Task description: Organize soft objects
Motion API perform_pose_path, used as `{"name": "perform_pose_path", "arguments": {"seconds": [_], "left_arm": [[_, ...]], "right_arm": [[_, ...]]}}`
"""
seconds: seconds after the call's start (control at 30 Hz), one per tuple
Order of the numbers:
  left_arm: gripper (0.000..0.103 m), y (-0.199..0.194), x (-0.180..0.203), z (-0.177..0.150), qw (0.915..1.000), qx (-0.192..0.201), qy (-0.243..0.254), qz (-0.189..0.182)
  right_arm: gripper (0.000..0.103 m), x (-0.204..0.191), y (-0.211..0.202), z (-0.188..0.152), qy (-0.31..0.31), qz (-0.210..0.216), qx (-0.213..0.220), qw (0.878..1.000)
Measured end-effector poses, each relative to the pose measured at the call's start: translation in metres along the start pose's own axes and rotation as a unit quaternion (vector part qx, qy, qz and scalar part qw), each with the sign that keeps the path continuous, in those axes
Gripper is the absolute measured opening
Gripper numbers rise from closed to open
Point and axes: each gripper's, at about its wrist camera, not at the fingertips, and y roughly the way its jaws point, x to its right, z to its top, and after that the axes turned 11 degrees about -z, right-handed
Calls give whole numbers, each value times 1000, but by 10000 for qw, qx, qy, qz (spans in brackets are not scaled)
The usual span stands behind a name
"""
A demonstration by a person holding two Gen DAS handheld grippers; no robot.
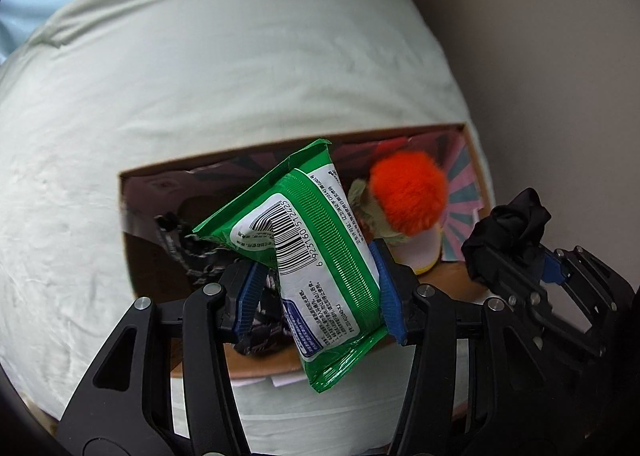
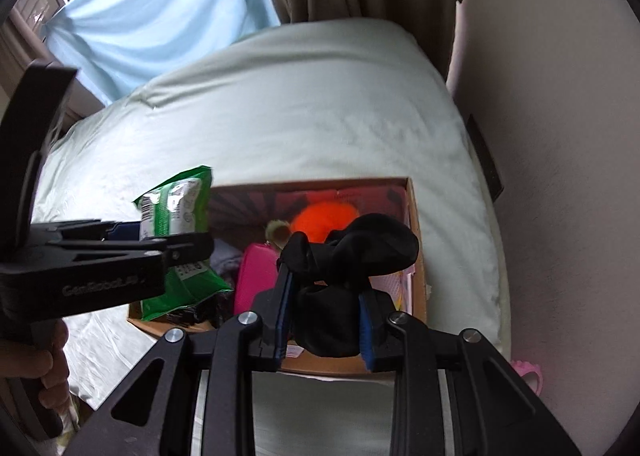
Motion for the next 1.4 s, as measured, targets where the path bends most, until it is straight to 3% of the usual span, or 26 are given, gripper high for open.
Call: {"name": "perform_pose_path", "arguments": {"seconds": [0.2,0.3,0.33,0.37,0.4,0.43,0.47,0.7,0.9,1.17,1.4], "left_arm": [[47,20,-6,6,9994,-284,95,159],[55,21,-5,12,9986,-466,221,91],[73,21,-4,13,9984,-497,254,108],[98,18,-5,14,9983,-500,283,122],[102,15,-5,15,9984,-471,305,114],[103,11,-7,16,9986,-419,309,86],[103,8,-9,17,9986,-433,290,78],[103,-10,-24,13,9991,-369,167,116],[103,-46,-25,4,9998,-17,182,-26],[103,-161,-31,-27,9951,908,307,-245],[103,-278,-51,-68,9798,1957,410,-42]], "right_arm": [[26,-13,21,-5,-452,218,-98,9987],[28,-16,30,-3,-465,416,-195,9979],[41,-17,32,-3,-446,491,-208,9976],[62,-17,33,-3,-447,505,-198,9975],[72,-18,33,-3,-484,499,-163,9975],[92,-18,34,-5,-515,506,-158,9973],[101,-18,35,-7,-533,517,-162,9971],[101,-15,34,-15,-439,325,-218,9983],[101,-12,4,-8,-186,193,7,9996],[101,-37,-83,9,-82,163,455,9988],[101,-77,-168,23,249,176,902,9955]]}}
